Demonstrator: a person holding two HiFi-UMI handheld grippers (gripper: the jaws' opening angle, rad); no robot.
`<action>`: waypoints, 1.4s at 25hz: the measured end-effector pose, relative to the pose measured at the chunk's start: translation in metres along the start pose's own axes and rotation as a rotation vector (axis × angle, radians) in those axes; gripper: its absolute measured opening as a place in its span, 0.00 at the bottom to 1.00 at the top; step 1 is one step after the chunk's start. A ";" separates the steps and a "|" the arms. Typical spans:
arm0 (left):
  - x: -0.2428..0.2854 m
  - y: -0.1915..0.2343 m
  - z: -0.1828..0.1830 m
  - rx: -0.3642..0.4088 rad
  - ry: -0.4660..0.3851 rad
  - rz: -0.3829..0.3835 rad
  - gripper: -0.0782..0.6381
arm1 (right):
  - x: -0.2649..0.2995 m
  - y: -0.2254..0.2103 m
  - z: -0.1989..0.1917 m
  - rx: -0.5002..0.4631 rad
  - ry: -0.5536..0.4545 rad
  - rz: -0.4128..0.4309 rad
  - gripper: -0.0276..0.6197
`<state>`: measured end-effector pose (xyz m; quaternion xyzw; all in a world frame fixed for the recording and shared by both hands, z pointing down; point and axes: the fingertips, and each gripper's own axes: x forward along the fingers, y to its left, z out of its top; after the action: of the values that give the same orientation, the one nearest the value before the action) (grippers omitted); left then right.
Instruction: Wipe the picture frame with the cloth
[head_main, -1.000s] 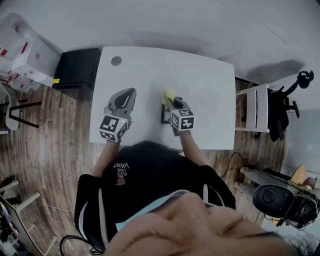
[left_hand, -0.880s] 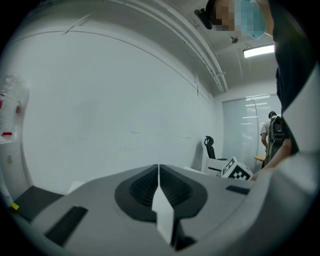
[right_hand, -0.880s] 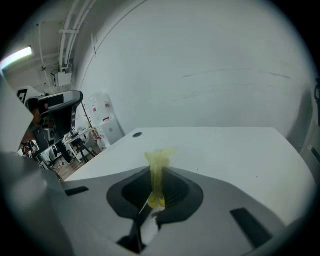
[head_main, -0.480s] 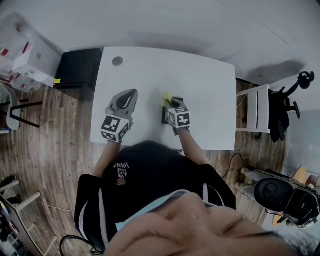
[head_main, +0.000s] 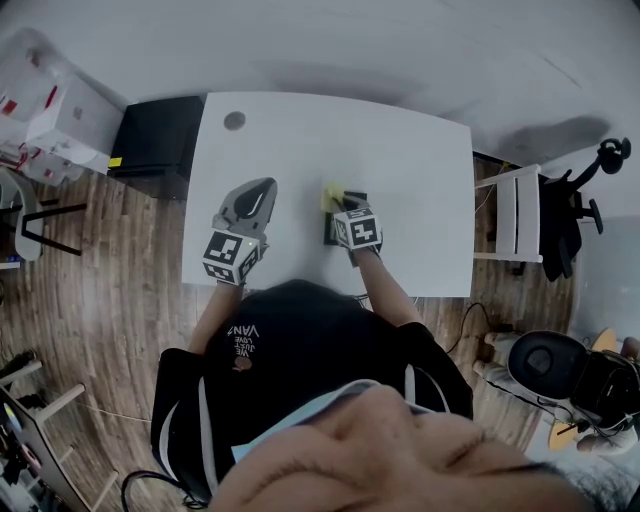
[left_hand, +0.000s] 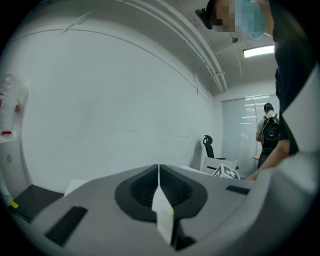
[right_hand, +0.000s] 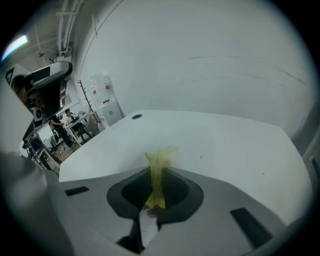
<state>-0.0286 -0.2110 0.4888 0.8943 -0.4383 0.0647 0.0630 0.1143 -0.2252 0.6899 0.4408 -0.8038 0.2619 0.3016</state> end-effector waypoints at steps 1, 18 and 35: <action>0.000 0.000 0.000 -0.002 -0.001 0.001 0.14 | 0.000 -0.001 -0.001 0.000 0.003 -0.003 0.10; 0.008 -0.007 -0.002 0.002 0.007 -0.021 0.14 | -0.015 -0.044 -0.020 0.034 0.034 -0.091 0.10; 0.020 -0.027 0.000 0.011 0.016 -0.079 0.14 | -0.043 -0.093 -0.038 0.079 0.046 -0.202 0.10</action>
<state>0.0050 -0.2101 0.4907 0.9108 -0.4015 0.0720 0.0642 0.2233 -0.2195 0.6992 0.5250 -0.7372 0.2717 0.3273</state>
